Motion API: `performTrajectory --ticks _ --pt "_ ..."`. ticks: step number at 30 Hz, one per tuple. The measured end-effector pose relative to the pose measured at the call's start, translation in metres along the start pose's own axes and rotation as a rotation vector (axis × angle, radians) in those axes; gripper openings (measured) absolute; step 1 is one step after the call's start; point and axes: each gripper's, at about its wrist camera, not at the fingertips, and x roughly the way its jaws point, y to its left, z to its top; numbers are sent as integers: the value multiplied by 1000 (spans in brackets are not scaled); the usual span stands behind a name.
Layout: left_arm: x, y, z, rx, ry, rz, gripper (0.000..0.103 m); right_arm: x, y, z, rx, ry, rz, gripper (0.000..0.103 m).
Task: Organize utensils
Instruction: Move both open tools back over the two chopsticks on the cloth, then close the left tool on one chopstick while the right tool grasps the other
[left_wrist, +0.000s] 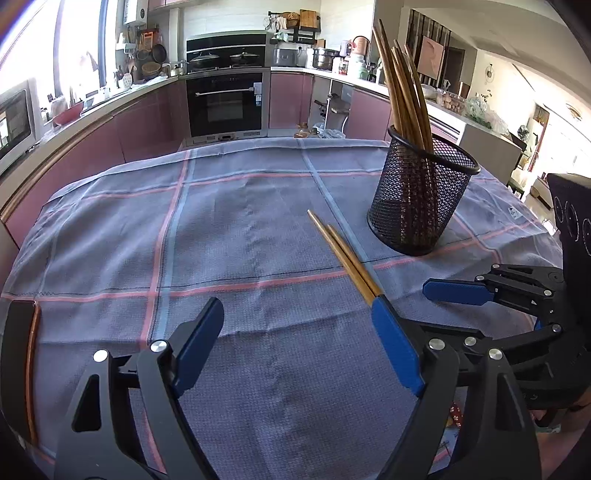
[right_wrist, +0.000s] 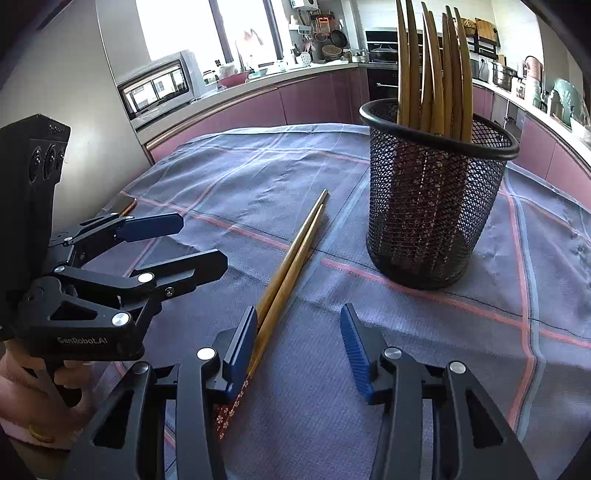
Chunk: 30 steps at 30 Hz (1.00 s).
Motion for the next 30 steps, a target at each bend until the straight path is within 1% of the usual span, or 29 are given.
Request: performTrajectory --ticks 6,9,12,17,19,30 --pt "4 0 1 2 15 -10 78 -2 -5 1 20 7 -4 37" --pt "6 -2 2 12 20 -16 77 -5 -11 0 34 10 -16 36" --pt "9 -4 3 23 30 -28 75 -8 -19 -1 52 12 -7 36" --pt "16 -12 6 40 45 -48 72 -8 -21 1 48 17 -3 36" --pt "20 -15 6 44 58 -52 68 -8 -22 1 49 17 -1 36" --pt "31 -27 8 66 95 -75 64 -9 -23 0 47 16 2 36"
